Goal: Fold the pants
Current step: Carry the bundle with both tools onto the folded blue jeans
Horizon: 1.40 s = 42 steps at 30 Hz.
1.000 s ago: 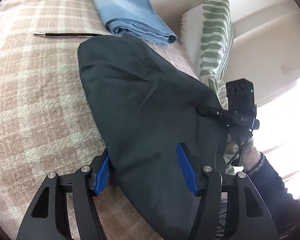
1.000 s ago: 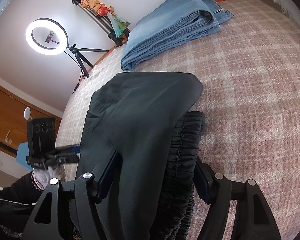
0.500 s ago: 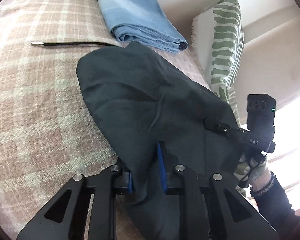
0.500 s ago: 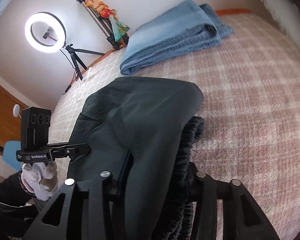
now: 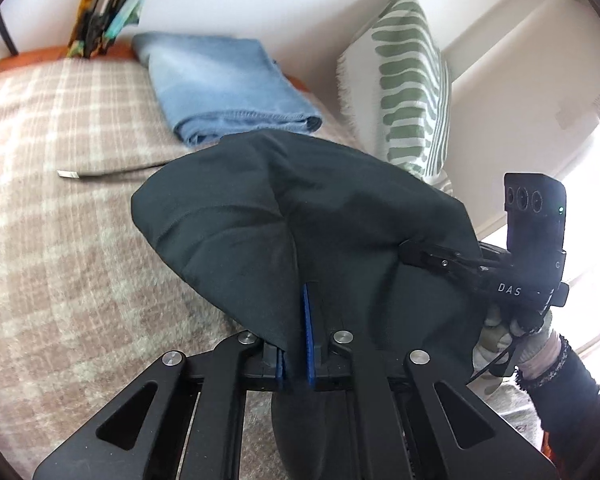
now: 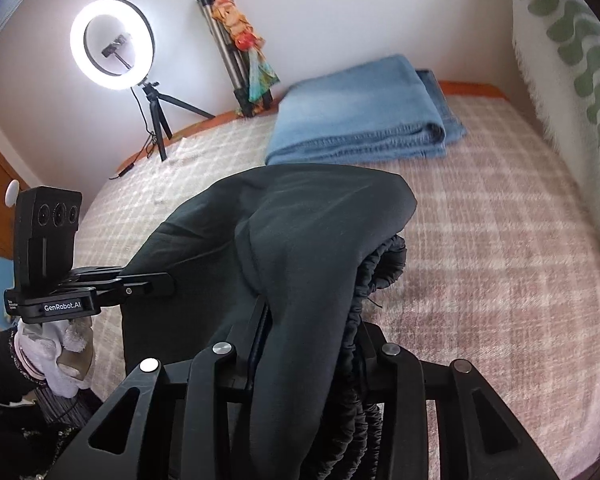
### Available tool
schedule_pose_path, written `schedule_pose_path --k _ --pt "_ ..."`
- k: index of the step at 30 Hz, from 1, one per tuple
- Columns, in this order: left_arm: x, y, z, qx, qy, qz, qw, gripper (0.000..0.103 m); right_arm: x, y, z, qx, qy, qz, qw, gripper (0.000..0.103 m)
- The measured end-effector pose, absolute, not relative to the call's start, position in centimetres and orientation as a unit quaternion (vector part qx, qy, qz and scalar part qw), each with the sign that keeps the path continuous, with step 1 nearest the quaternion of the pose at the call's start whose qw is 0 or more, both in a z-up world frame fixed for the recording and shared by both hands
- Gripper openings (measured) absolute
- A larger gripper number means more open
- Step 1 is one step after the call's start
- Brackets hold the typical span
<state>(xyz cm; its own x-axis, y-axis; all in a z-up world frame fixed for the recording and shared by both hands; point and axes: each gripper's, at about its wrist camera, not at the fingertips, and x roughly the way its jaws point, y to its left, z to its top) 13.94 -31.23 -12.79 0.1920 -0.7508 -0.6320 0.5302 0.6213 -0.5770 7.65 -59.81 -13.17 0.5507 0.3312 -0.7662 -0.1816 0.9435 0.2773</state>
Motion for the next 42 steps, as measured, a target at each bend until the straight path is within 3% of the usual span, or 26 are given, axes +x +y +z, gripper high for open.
schedule_pose_path --k 12,25,42 --pt "18.2 -32.1 -7.9 -0.090 0.418 -0.428 0.796 0.006 10.6 -59.5 -7.4 0.052 0.395 0.130 0.908 0.034" --pt "28.8 -33.5 -4.1 -0.090 0.370 -0.416 0.826 0.006 22.5 -59.7 -2.7 0.020 0.341 0.114 0.933 0.034" --pt "40.1 -35.7 -7.2 -0.075 0.377 -0.374 0.844 0.006 37.0 -60.5 -6.8 0.011 0.362 0.123 0.924 0.034"
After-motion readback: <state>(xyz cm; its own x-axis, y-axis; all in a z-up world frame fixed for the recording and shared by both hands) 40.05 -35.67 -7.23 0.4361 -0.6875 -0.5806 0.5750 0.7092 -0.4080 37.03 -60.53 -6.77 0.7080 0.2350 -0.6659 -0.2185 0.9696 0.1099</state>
